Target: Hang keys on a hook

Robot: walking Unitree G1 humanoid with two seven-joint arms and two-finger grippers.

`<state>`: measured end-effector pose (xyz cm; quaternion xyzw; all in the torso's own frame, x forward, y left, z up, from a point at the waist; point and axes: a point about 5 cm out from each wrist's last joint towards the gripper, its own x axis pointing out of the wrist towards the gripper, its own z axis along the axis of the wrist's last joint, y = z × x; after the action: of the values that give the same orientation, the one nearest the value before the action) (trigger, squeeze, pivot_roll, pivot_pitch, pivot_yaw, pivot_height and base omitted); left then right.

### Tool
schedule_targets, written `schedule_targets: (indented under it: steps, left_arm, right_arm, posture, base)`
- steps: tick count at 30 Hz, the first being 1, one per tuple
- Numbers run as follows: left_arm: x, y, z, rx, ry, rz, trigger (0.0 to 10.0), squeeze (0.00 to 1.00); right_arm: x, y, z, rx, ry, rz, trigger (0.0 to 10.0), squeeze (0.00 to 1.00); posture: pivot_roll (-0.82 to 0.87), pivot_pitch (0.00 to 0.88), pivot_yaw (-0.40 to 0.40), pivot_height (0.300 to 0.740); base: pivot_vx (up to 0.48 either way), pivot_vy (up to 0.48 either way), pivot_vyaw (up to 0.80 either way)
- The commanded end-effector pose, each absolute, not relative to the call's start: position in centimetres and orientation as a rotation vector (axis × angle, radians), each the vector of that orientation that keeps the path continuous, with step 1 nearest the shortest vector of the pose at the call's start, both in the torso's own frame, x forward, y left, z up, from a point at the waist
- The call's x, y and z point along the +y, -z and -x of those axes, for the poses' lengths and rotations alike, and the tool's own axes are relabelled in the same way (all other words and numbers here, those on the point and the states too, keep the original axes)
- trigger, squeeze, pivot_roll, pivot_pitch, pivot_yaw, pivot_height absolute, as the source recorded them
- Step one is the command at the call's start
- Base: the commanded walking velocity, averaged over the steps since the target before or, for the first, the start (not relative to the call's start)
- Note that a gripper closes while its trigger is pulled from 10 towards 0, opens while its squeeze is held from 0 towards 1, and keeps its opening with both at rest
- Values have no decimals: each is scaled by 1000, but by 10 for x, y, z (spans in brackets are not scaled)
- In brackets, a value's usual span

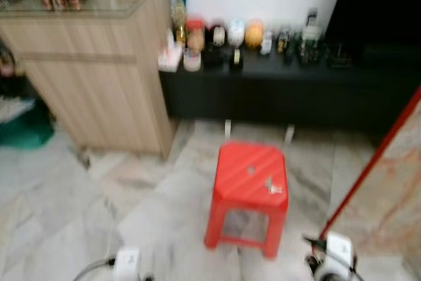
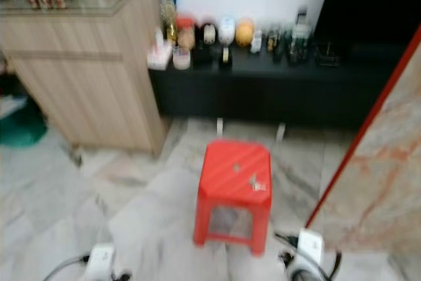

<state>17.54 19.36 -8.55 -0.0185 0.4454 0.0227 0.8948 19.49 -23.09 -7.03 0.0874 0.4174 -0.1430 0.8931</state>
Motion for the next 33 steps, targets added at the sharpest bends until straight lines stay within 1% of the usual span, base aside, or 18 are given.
schedule_targets:
  steps: [1, 3, 5, 11, 13, 20, 23, 30, 33]
  left_arm:
    - [205, 89, -163, 942, -79, 22, 10000, 0]
    - [205, 92, -156, 955, -80, 22, 10000, 0]
    - [205, 93, -151, 962, -84, 23, 10000, 0]
    - [207, 96, -141, 967, -95, 28, 10000, 0]
    - [207, 96, -140, 956, -102, 33, 10000, 0]
    - [208, 93, -146, 917, -99, 27, 10000, 0]
    - [209, 91, -150, 899, -93, 18, 10000, 0]
    - [207, 86, -162, 866, -61, -2, 10000, 0]
    - [206, 81, -170, 826, -36, -24, 10000, 0]
  right_arm:
    - [-220, 70, -200, 858, 259, -186, 10000, 0]
    - [-222, 74, -191, 870, 241, -170, 10000, 0]
    - [-222, 74, -189, 866, 223, -154, 10000, 0]
    - [-222, 78, -182, 881, 213, -165, 10000, 0]
    - [-221, 79, -180, 881, 210, -176, 10000, 0]
    - [-210, 77, -189, 867, 199, -195, 10000, 0]
    - [-205, 75, -194, 850, 195, -210, 10000, 0]
    - [-204, 74, -195, 831, 225, -231, 10000, 0]
    - [-205, 74, -195, 816, 246, -243, 10000, 0]
  posture:
    - [-9, 0, -27, 709]
    - [-10, 0, -30, 709]
    - [-8, 0, -32, 709]
    - [18, 0, -51, 709]
    - [29, 0, -61, 709]
    - [44, 0, -51, 709]
    - [29, 0, -30, 709]
    - [15, 0, -7, 709]
    - [14, 0, -5, 709]
  base:
    - [304, 0, 0]
    - [307, 0, 0]
    - [306, 0, 0]
    - [307, 0, 760]
    - [304, 0, 0]
    - [305, 0, 0]
    - [299, 0, 0]
    - [290, 0, 0]
    - [0, 0, 0]
